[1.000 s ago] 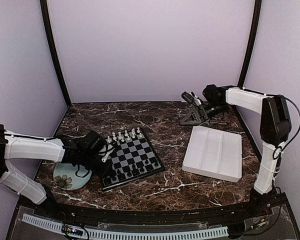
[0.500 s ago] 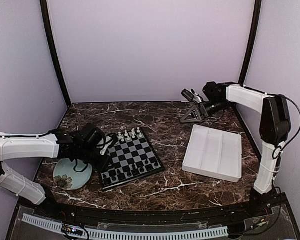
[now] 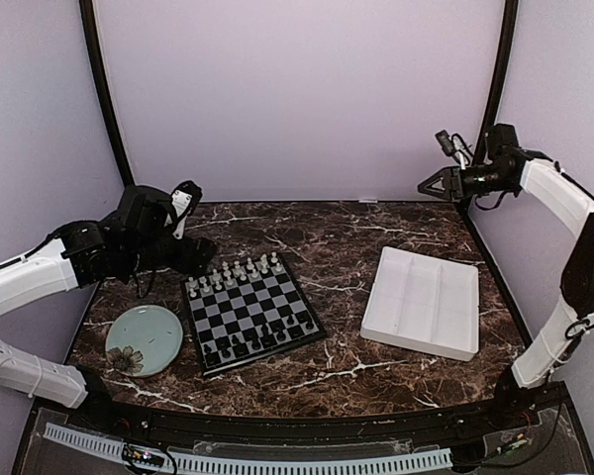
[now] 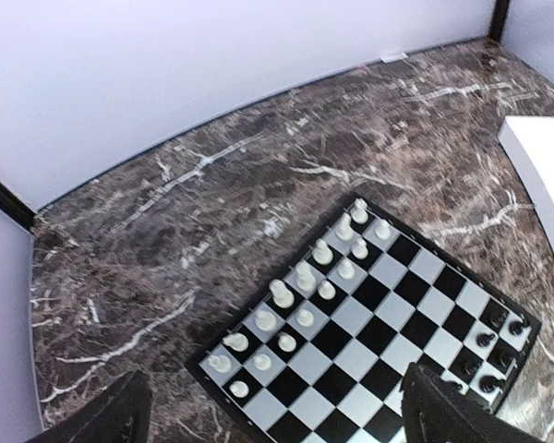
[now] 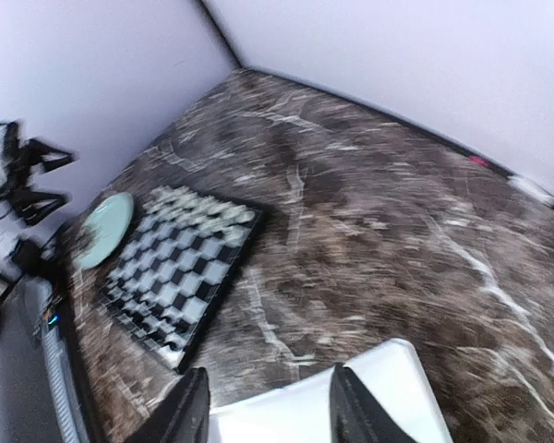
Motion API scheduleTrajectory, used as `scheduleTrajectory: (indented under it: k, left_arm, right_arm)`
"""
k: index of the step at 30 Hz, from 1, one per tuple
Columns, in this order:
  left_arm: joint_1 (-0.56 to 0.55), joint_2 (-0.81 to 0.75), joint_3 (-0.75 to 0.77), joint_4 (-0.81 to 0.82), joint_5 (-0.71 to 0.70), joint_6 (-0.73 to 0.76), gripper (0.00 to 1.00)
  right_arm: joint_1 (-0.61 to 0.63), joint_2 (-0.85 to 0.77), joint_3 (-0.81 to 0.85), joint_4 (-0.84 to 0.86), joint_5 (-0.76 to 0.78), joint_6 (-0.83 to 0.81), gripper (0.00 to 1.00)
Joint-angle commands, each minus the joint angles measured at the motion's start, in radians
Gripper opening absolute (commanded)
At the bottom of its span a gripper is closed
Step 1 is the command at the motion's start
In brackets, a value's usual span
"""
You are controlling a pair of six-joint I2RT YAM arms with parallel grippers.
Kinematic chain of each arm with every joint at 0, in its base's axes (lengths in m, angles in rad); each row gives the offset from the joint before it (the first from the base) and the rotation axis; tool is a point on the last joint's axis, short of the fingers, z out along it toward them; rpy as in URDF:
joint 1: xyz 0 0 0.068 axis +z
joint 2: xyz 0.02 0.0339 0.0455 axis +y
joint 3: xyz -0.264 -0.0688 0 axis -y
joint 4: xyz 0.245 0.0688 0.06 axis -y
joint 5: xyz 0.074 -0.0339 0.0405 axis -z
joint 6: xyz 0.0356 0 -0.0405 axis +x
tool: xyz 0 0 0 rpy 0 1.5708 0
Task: Set up the chess pieces on the board
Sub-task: Reset both arms
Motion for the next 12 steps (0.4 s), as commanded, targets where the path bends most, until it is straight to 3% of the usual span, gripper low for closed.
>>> scheduleTrajectory:
  k: [1,7,12]
  left_arm:
    - [0.021,-0.049,0.052,0.068,-0.204,-0.006,0.98]
    - [0.053,-0.059,0.063,0.091,-0.207,-0.067,0.99]
    - [0.058,-0.066,0.053,0.110,-0.180,-0.086,0.99]
  right_arm:
    - [-0.043,-0.186,-0.220,0.438,0.471,0.177,0.97]
    - [-0.043,-0.267,-0.343,0.532,0.697,0.325,0.98]
    - [-0.043,-0.360,-0.430,0.600,0.564,0.281,0.98]
